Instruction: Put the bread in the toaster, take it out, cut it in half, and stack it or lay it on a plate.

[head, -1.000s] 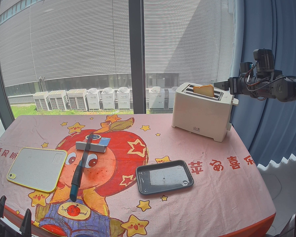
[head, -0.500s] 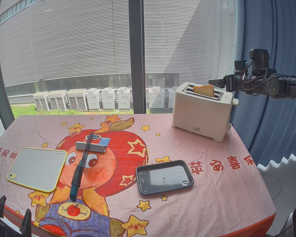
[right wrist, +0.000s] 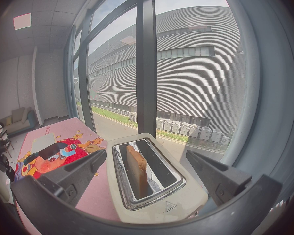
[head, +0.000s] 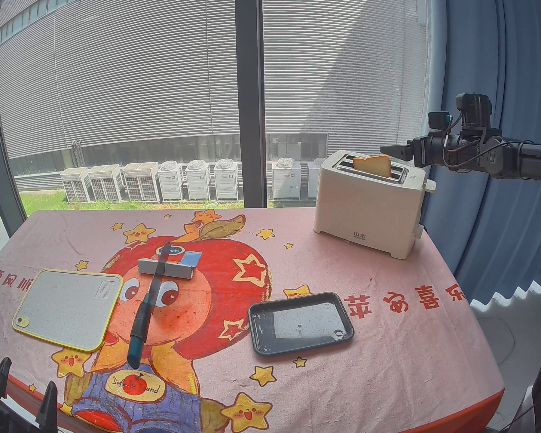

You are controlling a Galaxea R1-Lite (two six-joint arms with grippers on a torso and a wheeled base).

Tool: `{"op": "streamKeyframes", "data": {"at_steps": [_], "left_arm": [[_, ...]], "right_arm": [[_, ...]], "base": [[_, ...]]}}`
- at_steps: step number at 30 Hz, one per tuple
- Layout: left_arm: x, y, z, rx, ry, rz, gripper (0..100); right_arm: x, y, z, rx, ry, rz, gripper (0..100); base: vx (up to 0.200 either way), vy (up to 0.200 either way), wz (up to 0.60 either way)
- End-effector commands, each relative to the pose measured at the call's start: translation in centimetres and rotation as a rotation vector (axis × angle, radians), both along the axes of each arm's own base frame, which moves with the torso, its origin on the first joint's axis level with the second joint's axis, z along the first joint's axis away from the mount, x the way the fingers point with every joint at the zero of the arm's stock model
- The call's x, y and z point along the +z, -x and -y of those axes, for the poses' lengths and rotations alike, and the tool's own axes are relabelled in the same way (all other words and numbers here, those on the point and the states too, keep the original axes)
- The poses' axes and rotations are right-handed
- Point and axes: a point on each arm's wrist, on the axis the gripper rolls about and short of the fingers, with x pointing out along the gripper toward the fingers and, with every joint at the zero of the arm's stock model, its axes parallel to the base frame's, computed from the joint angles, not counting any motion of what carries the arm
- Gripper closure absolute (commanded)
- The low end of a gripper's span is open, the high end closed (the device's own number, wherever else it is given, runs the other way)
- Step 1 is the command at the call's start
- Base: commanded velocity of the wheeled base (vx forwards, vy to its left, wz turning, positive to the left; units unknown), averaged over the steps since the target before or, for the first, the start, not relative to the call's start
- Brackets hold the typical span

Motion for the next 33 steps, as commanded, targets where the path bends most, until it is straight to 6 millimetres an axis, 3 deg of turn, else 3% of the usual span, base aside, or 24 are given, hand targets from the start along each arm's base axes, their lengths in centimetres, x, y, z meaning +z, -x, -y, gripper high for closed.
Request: {"op": "streamKeyframes", "data": {"at_steps": [1, 11, 18, 33], "left_arm": [[-0.5, 0.0, 0.0, 0.0, 0.0, 0.0, 0], [-0.5, 0.0, 0.0, 0.0, 0.0, 0.0, 0], [-0.5, 0.0, 0.0, 0.0, 0.0, 0.0, 0], [-0.5, 0.0, 0.0, 0.0, 0.0, 0.0, 0]], "right_arm": [[-1.1, -1.1, 0.4, 0.012, 0.006, -0.002, 0], [-1.6, -1.3, -0.1, 0.042, 0.001, -0.009, 0], [-3.2, -1.6, -0.2, 0.051, 0.02, -0.041, 0], [-3.1, -1.7, -0.9, 0.066, 0.021, -0.034, 0]], "base": [[0.0, 0.0, 0.0], [0.0, 0.0, 0.0], [0.0, 0.0, 0.0], [0.0, 0.0, 0.0]]}}
